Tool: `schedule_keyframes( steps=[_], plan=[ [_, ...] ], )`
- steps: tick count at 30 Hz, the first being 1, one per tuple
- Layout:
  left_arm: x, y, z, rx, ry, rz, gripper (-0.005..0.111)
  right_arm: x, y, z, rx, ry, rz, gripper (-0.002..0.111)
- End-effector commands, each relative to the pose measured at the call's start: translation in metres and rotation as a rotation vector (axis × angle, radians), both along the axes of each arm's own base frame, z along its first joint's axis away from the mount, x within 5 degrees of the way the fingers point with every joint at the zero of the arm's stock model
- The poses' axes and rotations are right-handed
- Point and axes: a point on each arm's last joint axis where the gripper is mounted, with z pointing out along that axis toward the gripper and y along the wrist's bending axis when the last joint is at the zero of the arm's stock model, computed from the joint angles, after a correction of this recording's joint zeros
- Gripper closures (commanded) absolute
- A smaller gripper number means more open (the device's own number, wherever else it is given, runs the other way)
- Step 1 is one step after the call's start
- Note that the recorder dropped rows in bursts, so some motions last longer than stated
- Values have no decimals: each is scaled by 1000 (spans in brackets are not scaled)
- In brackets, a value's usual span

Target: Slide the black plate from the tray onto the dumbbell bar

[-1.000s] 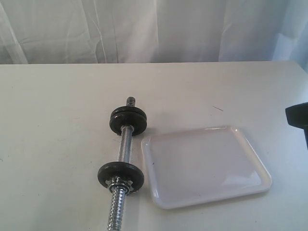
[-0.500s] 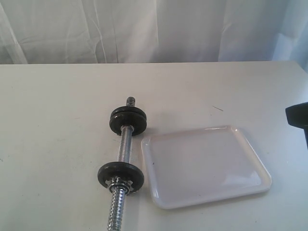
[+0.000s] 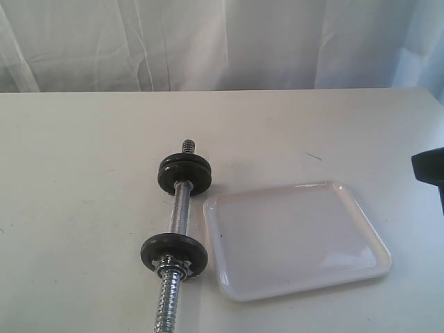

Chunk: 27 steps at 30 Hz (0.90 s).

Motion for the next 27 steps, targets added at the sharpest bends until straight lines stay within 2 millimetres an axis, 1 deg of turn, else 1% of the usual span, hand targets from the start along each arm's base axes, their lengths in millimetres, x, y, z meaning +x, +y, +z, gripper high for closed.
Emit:
schedule_keyframes(
  steps=[1, 5, 10, 27],
  plan=[
    [0, 0, -2, -10, 5, 0, 107, 0, 0, 0, 0, -15, 4, 108],
    [0, -2, -2, -26, 6, -18, 107, 0, 0, 0, 0, -15, 4, 108],
    [-1, -6, -2, 38, 2, -81, 107, 0, 0, 0, 0, -15, 4, 108],
    [0, -6, 1, 35, -23, -80, 107, 0, 0, 0, 1, -17, 3, 108]
  ],
)
